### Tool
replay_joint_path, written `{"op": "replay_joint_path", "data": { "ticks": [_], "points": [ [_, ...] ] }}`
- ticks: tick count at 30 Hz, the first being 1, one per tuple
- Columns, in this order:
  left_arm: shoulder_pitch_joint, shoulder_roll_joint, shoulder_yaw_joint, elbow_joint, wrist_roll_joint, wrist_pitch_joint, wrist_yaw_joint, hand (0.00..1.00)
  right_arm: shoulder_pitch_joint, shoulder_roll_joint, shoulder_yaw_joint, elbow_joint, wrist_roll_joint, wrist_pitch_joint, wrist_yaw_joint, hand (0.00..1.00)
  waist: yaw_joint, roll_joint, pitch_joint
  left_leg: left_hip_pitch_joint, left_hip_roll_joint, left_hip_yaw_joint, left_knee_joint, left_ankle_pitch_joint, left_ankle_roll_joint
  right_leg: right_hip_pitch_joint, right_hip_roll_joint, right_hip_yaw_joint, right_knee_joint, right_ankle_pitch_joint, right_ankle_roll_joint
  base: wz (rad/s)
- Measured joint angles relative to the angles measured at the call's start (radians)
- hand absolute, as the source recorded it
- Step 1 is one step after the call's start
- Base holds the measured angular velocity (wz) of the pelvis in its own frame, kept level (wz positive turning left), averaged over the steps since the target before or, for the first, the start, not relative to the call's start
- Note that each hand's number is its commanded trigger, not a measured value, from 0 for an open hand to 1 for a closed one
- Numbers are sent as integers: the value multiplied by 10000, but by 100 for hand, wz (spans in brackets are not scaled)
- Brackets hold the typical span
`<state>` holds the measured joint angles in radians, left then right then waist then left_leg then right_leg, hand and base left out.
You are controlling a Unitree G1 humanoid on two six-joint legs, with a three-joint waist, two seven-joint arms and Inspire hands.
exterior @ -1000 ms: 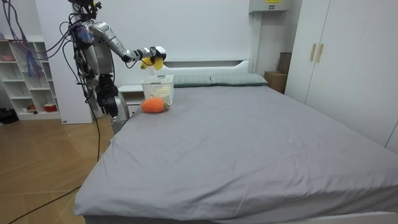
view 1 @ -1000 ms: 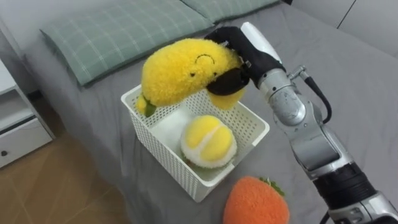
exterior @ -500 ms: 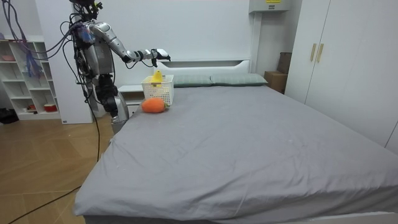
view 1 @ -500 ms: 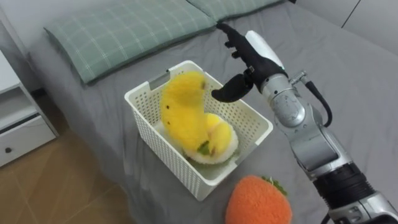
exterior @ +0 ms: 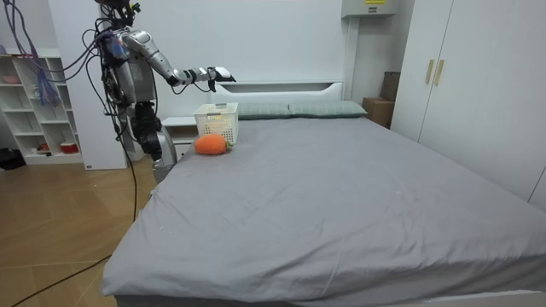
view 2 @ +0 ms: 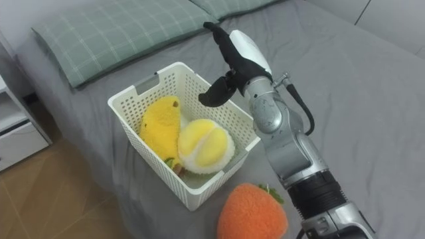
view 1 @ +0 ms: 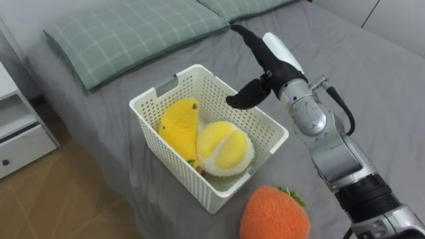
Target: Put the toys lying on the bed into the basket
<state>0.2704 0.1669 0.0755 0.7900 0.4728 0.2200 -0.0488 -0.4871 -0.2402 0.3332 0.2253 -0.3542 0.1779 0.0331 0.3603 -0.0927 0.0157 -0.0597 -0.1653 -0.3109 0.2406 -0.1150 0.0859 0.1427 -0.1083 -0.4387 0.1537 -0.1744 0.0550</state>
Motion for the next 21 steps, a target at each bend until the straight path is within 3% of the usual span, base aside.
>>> {"op": "replay_joint_path", "data": {
  "ticks": [11, 15, 21],
  "points": [
    [-7, 49, 1, -24, 5, -11, 4, 0, 0, -271, -23, -3, 4, -6, -2, 0, -54, 24, 5, -22, -28, -57, 101, -7, 5, -2, 6, 3, 6, 0, 0, 0],
    [30, 50, 0, -17, 4, -9, -10, 0, 0, -452, -107, -27, 169, -23, -1, 0, -83, 26, 2, -2, -29, -43, 135, -8, 6, 0, 13, 187, 39, 0, 0, 0],
    [98, 40, 28, 70, 8, 22, -46, 0, 35, -575, -571, -24, 692, -30, -11, 0, -226, 40, 3, 114, -13, 40, 186, -13, 13, 133, 19, 273, 23, 0, 0, -1]
  ]
}}
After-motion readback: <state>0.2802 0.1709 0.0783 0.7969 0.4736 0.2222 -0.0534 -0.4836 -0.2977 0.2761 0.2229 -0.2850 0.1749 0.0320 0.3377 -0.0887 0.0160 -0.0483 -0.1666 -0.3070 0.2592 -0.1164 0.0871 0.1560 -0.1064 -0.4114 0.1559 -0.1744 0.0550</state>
